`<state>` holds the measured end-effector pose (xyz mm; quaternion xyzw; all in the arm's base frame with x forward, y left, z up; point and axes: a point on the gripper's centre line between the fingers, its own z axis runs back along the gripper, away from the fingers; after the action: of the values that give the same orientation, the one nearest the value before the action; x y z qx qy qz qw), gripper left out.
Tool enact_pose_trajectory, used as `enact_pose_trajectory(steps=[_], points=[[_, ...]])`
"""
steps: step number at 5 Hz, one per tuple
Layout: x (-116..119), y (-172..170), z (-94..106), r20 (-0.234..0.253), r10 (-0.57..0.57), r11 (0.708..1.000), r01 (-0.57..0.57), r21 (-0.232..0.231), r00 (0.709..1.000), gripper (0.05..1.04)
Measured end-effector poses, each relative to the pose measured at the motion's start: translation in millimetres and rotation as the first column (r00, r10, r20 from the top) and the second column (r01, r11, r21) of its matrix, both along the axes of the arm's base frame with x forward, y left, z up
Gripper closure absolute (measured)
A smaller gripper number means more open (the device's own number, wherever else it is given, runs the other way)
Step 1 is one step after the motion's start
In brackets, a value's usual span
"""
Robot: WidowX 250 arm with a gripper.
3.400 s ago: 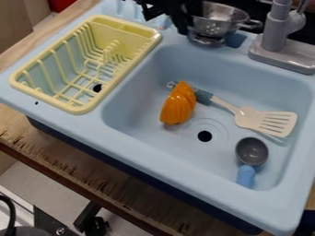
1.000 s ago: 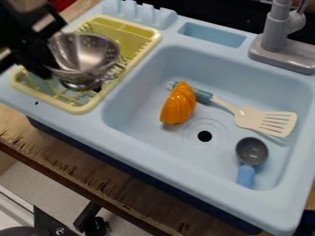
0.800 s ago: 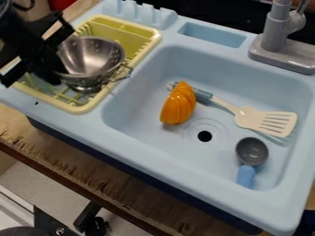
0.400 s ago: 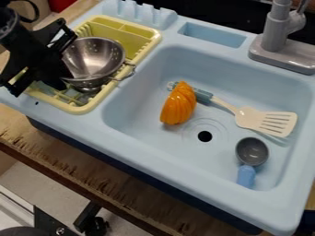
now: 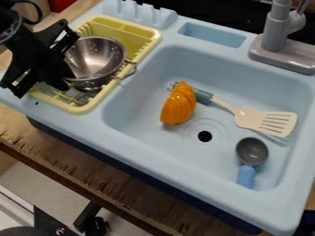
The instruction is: Put the bowl in the dish drainer
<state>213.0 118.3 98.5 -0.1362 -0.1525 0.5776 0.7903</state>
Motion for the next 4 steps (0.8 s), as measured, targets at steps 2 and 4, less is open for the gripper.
enact_pose_trajectory(steps=[2, 4], points=[[-0.7, -1.2, 12.2, -0.053, -0.085, 0.994, 0.082, -0.065, 0.995, 0.608], [0.5, 14.5, 29.3, -0.191, -0.131, 0.987, 0.111, -0.114, 0.973, 0.097]])
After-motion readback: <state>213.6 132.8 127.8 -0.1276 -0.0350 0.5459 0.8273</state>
